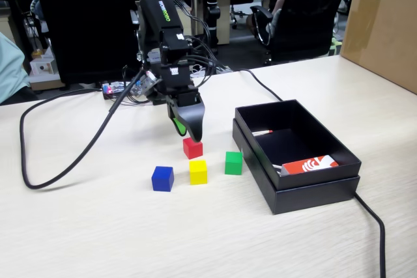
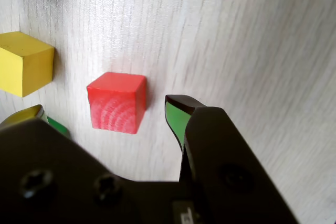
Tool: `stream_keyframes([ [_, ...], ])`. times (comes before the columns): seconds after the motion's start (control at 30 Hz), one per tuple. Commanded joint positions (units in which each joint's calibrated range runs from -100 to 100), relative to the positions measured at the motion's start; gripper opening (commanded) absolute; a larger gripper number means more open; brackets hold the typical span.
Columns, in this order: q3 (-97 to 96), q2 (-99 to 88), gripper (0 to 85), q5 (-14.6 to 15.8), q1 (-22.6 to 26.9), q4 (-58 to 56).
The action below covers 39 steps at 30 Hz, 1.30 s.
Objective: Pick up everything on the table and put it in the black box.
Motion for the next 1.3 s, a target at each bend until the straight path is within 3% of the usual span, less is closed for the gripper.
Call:
stream_keyframes([
  [0.0,5.0,3.0,45.1,0.8,0.3,-0.5],
  [0.13,6.7,7.1,39.6,2.0,0.3,-0.7],
  [0.2,8.1,9.2,26.3,2.6,0.3,-1.9],
  [0.3,9.7,9.6,14.0,2.9,0.1,-2.2],
  [0.47,15.4,-0.7,14.0,3.8,0.3,-8.4],
  [0.67,32.3,-11.2,14.0,7.3,8.4,-18.0],
  [0.87,44.9,2.6,14.0,10.8,14.1,-19.4],
  [1.13,65.4,29.5,14.1,13.3,16.2,-23.5],
  [1.27,66.8,35.6,14.1,13.8,16.8,-24.6],
])
